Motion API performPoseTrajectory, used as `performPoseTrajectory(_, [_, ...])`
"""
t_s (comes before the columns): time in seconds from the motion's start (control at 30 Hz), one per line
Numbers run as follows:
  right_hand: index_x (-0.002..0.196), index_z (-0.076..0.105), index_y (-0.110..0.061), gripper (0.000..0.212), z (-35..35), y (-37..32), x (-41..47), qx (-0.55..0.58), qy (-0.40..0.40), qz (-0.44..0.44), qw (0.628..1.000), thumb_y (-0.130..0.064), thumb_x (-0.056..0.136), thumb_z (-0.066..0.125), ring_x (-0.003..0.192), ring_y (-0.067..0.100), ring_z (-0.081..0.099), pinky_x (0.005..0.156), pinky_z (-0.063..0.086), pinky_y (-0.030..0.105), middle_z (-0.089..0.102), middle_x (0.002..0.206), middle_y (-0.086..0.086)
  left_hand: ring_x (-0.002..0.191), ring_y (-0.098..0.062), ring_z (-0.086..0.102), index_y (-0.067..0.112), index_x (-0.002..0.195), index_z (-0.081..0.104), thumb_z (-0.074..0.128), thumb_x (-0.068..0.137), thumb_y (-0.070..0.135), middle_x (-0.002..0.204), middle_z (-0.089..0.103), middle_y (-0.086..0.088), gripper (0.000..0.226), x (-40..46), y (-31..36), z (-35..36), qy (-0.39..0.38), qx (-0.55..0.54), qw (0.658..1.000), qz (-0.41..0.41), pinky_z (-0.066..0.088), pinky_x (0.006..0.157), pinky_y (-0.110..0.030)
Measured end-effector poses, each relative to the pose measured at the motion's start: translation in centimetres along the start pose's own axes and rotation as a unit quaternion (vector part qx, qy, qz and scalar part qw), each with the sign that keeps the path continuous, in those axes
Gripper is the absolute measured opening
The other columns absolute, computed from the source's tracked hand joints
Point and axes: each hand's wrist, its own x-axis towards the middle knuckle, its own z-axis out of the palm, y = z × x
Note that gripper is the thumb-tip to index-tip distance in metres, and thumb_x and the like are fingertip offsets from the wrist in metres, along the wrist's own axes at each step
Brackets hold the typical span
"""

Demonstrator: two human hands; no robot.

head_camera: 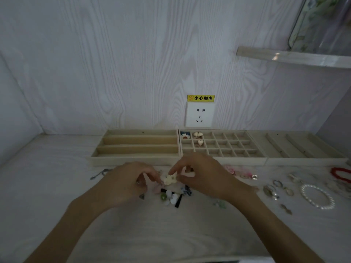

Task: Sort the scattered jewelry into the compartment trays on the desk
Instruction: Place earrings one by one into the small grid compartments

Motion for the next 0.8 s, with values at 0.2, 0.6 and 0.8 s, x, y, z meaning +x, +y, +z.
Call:
performPoseTrajectory(0.2, [0.113, 0.068, -0.027, 0.028, 3.1, -1.4, 0.2, -0.106, 0.053, -0.004, 0.993, -0.034, 0.086, 0.064, 0.104, 0.016, 0.048, 0.073, 0.029, 0.024, 0.057, 0.110, -0.003, 0.094, 0.002, 0.054, 0.044, 0.098, 0.058, 0.068, 0.081, 0.033, 0.101, 0.058, 0.028, 0.022, -1.7, -0.1, 1.9, 0.043, 0.033, 0.999, -0.002, 0.046, 0.084, -0.024])
performPoseTrajectory(0.6, [0.085, 0.068, -0.024, 0.009, 2.4, -0.3, -0.5, 0.072, 0.096, 0.068, 0.990, -0.031, 0.088, 0.062, 0.080, 0.002, 0.052, 0.072, 0.041, 0.016, 0.060, 0.083, -0.014, 0.086, 0.002, 0.050, 0.043, 0.103, 0.064, 0.045, 0.092, 0.046, 0.094, 0.059, 0.022, 0.023, 0.1, 0.2, 2.8, 0.167, 0.051, 0.982, 0.069, 0.042, 0.071, -0.021])
performPoseTrajectory(0.8, [0.107, 0.069, -0.015, 0.027, -0.7, -0.4, -0.9, 0.432, 0.008, 0.156, 0.888, -0.031, 0.085, 0.064, 0.071, 0.004, 0.061, 0.064, 0.046, 0.017, 0.071, 0.087, -0.005, 0.079, 0.001, 0.054, 0.035, 0.092, 0.064, 0.043, 0.091, 0.047, 0.084, 0.061, 0.021, 0.025, 1.2, 2.3, 0.9, 0.190, -0.001, 0.979, 0.077, 0.045, 0.068, -0.024])
